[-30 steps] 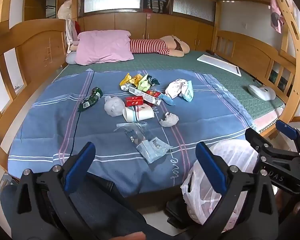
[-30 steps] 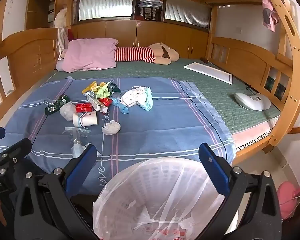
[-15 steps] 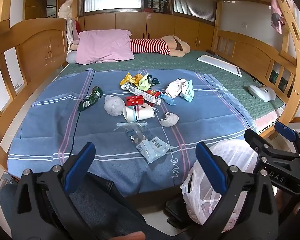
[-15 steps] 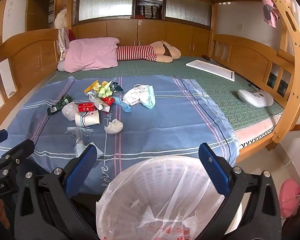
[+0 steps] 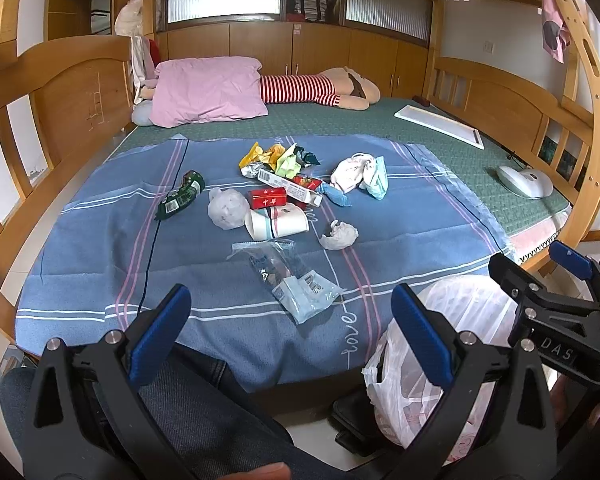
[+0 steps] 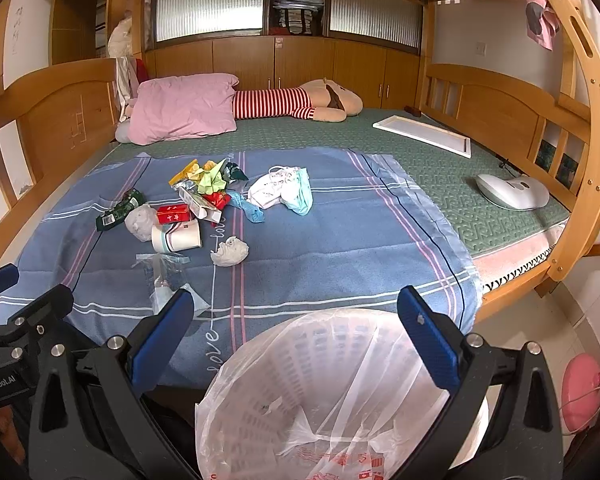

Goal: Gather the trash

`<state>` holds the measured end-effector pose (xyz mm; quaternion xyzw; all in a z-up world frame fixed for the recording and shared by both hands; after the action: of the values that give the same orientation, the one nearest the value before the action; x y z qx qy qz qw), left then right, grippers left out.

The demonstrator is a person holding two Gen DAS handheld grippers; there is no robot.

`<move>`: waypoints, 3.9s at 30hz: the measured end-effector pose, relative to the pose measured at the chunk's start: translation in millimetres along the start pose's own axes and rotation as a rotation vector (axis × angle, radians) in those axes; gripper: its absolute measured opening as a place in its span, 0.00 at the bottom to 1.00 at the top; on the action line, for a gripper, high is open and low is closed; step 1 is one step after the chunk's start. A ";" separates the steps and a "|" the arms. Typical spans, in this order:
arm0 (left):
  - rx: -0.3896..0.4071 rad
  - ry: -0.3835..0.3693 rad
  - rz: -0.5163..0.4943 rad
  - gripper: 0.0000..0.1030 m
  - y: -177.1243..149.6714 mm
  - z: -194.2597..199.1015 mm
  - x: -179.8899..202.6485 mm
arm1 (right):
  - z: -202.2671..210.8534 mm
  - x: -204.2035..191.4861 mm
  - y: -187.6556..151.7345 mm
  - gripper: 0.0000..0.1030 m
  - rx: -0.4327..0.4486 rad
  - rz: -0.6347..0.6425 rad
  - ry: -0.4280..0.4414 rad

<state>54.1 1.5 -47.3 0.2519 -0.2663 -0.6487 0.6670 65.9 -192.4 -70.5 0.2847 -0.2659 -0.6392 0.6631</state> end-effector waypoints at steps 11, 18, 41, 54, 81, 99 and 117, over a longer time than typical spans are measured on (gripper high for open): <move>-0.016 0.001 -0.001 0.97 -7.8 -9.7 0.2 | -1.7 2.6 0.6 0.97 -0.011 -0.019 0.006; -0.019 0.001 -0.001 0.97 -7.6 -9.9 0.7 | -1.9 3.5 1.4 0.97 -0.016 -0.019 0.008; -0.039 -0.002 -0.001 0.97 -9.7 -12.7 0.3 | -7.9 3.6 -2.1 0.97 -0.034 -0.027 0.011; -0.043 -0.003 0.004 0.97 -10.0 -13.4 -0.1 | -9.7 1.8 -4.6 0.97 -0.039 -0.028 0.013; -0.045 -0.004 0.005 0.97 -10.2 -12.9 -0.8 | -10.4 3.8 -3.7 0.97 -0.047 -0.033 0.014; -0.047 -0.004 0.006 0.97 -11.8 -13.0 -1.1 | -10.9 3.6 -4.8 0.97 -0.049 -0.034 0.016; -0.060 -0.006 0.009 0.97 -15.6 -15.4 -0.2 | -14.7 0.0 -8.8 0.97 -0.059 -0.044 0.028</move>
<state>53.2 1.0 -69.2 0.2286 -0.2498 -0.6541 0.6764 70.3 -192.0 -87.0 0.2797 -0.2313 -0.6569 0.6608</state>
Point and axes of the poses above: each gripper's, at about its wrist camera, not at the fingertips, and z roughly against the way its jaws point, x to its right, y to its top, the point moved 7 cm from there along -z, roughly the way its jaws point, and after that the axes turned 8 degrees about -x, right-handed, at the moved point
